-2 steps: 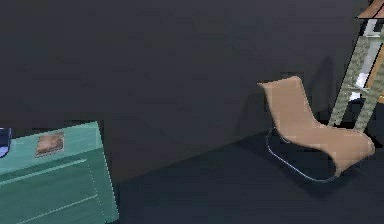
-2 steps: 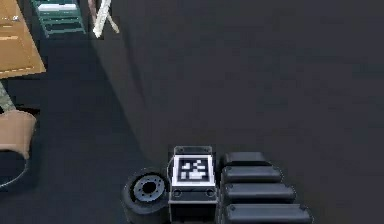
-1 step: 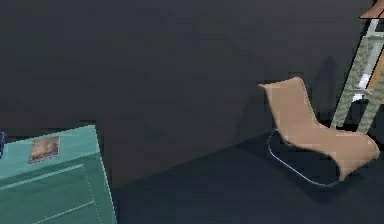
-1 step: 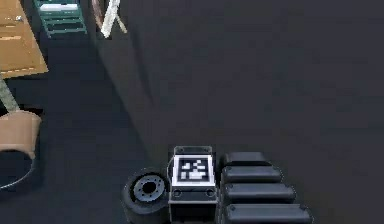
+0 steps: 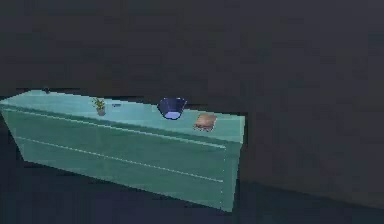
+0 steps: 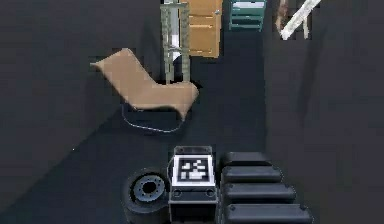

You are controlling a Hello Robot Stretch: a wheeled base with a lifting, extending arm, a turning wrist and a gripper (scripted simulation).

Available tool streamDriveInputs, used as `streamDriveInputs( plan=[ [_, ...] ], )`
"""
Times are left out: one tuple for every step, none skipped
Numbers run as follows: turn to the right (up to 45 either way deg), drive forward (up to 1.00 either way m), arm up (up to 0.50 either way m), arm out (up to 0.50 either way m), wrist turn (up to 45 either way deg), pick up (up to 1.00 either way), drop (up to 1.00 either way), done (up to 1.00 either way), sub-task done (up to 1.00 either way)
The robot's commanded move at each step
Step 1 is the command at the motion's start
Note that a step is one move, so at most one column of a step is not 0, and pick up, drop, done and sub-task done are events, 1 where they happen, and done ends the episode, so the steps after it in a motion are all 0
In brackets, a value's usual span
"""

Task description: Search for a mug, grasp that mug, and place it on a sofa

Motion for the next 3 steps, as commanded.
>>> streamDriveInputs(
  plan=[
    [-12.0,0.00,0.00,0.00,0.0,0.00,0.00,0.00,0.00],
    [0.0,0.50,0.00,0.00,0.0,0.00,0.00,0.00,0.00],
    [-45.0,0.00,0.00,0.00,0.0,0.00,0.00,0.00,0.00]
  ],
)
